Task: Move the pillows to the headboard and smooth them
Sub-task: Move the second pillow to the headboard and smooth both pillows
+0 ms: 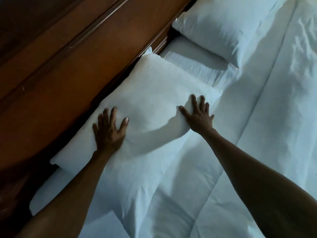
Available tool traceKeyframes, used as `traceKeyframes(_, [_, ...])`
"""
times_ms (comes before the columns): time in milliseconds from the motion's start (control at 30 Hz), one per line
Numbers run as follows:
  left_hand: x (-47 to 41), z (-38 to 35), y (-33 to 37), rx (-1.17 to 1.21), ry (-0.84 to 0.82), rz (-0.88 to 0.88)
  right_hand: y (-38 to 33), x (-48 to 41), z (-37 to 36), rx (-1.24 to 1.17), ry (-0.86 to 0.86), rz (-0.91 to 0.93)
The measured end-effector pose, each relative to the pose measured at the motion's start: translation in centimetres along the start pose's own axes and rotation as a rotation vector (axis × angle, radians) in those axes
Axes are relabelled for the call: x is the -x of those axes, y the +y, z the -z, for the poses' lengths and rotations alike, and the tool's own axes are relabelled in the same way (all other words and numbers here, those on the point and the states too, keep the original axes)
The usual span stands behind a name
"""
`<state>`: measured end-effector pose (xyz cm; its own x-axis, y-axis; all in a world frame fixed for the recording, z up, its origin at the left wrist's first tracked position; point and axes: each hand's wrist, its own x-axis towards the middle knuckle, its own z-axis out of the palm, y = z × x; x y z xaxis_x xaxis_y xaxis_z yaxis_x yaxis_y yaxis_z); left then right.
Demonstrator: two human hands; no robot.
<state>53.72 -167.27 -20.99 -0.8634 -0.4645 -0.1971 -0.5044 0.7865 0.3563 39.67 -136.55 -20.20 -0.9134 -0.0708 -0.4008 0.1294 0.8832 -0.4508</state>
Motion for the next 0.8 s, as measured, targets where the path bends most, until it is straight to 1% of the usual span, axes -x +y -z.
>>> traceKeyframes(67, [-2.0, 0.7, 0.7, 0.062, -0.004, 0.115, -0.1, 0.0, 0.1, -0.317, 0.043, -0.272])
traceKeyframes(100, [-3.2, 1.0, 1.4, 0.093, -0.022, 0.145, -0.4, 0.2, -0.1, -0.487, 0.043, -0.389])
traceKeyframes(133, [-4.5, 1.2, 2.1, 0.12, -0.049, 0.154, -0.8, 0.5, -0.4, -0.623, 0.025, -0.46])
traceKeyframes(167, [-5.7, 1.3, 2.9, 0.138, -0.079, 0.143, -1.1, 0.8, -1.0, -0.709, 0.006, -0.482])
traceKeyframes(267, [-8.1, 0.8, 3.9, 0.144, -0.123, 0.079, -2.5, 2.0, -3.0, -0.815, 0.016, -0.424])
traceKeyframes(467, [-9.2, 0.1, 3.6, 0.177, 0.029, -0.005, -4.7, 2.8, -4.1, -0.879, 0.181, -0.402])
traceKeyframes(633, [-9.4, 0.6, 5.5, 0.391, 0.155, -0.149, -6.0, 2.8, -3.4, -0.932, 0.284, -0.364])
traceKeyframes(800, [-10.8, 2.3, 8.9, 0.547, 0.241, -0.226, -6.4, 1.4, -1.7, -0.927, 0.374, -0.278])
